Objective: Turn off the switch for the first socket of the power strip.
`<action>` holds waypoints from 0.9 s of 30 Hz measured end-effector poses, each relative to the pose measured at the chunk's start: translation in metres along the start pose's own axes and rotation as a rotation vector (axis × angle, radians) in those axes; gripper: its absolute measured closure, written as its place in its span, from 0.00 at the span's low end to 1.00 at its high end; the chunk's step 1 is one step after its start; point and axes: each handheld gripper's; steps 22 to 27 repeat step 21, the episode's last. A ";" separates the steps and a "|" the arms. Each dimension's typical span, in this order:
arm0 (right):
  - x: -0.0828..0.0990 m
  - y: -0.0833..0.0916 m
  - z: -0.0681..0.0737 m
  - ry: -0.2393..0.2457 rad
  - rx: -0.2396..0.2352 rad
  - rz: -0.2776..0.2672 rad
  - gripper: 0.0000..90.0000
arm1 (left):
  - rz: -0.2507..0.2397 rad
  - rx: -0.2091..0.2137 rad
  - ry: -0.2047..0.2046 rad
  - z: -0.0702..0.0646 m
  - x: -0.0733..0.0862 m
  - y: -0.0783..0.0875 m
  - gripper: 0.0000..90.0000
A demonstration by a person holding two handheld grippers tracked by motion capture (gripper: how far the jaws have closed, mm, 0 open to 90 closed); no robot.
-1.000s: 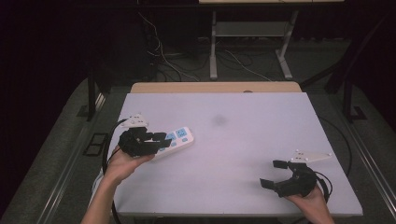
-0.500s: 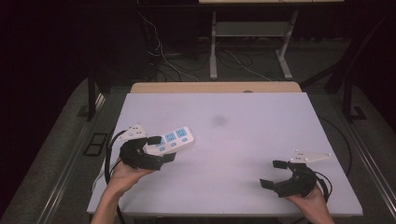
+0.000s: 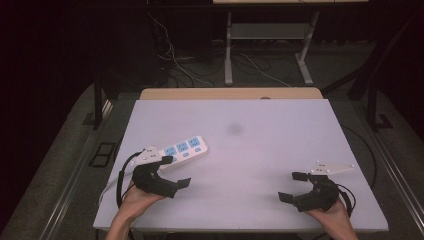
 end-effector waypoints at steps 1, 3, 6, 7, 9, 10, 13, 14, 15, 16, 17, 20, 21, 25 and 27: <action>0.000 0.000 0.000 0.000 0.000 0.000 0.00 | -0.004 -0.003 0.003 0.000 0.002 0.000 0.00; 0.000 0.000 0.000 0.001 -0.001 0.003 0.00 | -0.010 0.000 0.005 -0.001 0.006 -0.001 0.00; 0.000 0.000 0.000 0.001 0.000 0.004 0.00 | -0.006 0.003 0.002 -0.002 0.011 -0.004 0.00; 0.000 0.000 0.000 0.000 -0.001 0.005 0.00 | -0.005 0.002 0.005 -0.002 0.013 -0.004 0.00; 0.000 0.000 0.000 0.000 -0.001 0.006 0.00 | 0.002 0.003 0.007 -0.003 0.017 -0.006 0.00; 0.000 0.000 0.000 0.001 0.000 0.007 0.00 | 0.002 0.002 0.009 -0.002 0.019 -0.007 0.00; 0.001 0.000 0.000 0.001 -0.002 0.006 0.00 | -0.001 0.000 0.020 -0.002 0.025 -0.008 0.00; 0.001 0.000 0.000 0.002 -0.002 0.007 0.00 | -0.001 0.000 0.024 -0.002 0.026 -0.009 0.00; 0.001 0.000 0.000 0.003 -0.003 0.007 0.00 | 0.003 0.000 0.020 -0.002 0.028 -0.009 0.00; 0.001 0.000 0.000 0.002 -0.003 0.008 0.00 | 0.005 0.001 0.021 -0.002 0.029 -0.010 0.00; 0.001 0.000 0.001 0.002 -0.003 0.009 0.00 | 0.006 0.003 0.023 -0.002 0.030 -0.011 0.00; 0.001 0.000 0.001 0.002 -0.005 0.011 0.00 | 0.005 0.001 0.030 -0.001 0.034 -0.013 0.00; 0.001 0.000 0.001 0.002 -0.006 0.011 0.00 | 0.007 0.001 0.031 -0.001 0.035 -0.013 0.00; 0.001 0.000 0.001 0.002 -0.006 0.011 0.00 | 0.007 0.001 0.031 -0.001 0.035 -0.013 0.00; 0.001 0.000 0.001 0.002 -0.006 0.011 0.00 | 0.007 0.001 0.031 -0.001 0.035 -0.013 0.00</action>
Point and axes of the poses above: each handheld gripper's, and its own axes: y roughly backward along the jaws, x roughly out of its underside, z roughly to its left, and after that the axes turned 6 degrees about -z, right-handed
